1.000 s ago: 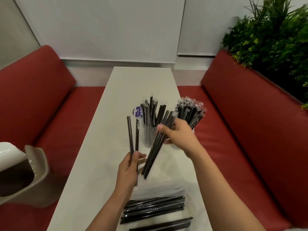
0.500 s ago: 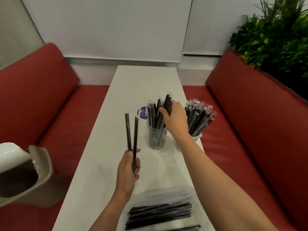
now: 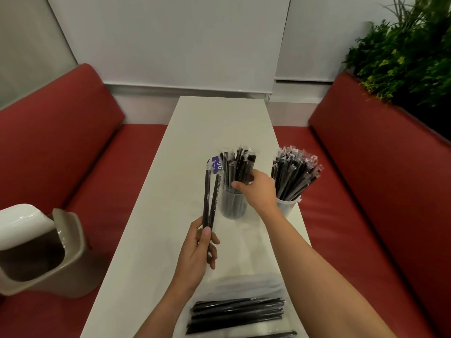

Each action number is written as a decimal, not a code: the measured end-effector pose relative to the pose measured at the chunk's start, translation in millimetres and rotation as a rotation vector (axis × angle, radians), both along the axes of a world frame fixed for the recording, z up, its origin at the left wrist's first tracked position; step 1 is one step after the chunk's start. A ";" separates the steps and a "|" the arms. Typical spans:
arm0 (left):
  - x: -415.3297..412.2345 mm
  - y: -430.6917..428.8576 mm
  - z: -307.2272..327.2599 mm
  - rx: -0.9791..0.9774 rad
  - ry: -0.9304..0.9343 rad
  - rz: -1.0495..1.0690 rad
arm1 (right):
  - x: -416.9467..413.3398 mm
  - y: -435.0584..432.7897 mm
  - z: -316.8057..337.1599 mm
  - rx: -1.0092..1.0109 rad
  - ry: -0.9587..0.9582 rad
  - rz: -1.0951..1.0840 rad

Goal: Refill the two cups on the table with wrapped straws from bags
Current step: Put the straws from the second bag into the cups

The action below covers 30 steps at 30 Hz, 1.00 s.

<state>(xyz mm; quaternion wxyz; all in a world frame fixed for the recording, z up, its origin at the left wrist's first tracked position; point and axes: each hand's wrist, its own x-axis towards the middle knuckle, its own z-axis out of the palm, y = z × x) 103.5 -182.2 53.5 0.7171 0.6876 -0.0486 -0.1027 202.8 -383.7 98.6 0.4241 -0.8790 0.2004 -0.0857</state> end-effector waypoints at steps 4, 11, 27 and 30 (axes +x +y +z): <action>-3.6 1.0 3.0 0.007 -0.005 0.003 | -28.5 7.8 5.0 0.032 -0.144 -0.088; -13.2 -4.8 11.4 -0.055 0.034 -0.089 | -81.6 35.4 22.0 0.562 -0.138 0.226; 65.5 -18.0 5.5 0.378 -0.286 0.120 | -47.3 -6.9 64.9 0.069 -0.540 -0.084; 95.4 -27.0 9.1 0.587 -0.491 0.082 | -31.7 -11.5 75.3 -0.089 -0.630 -0.085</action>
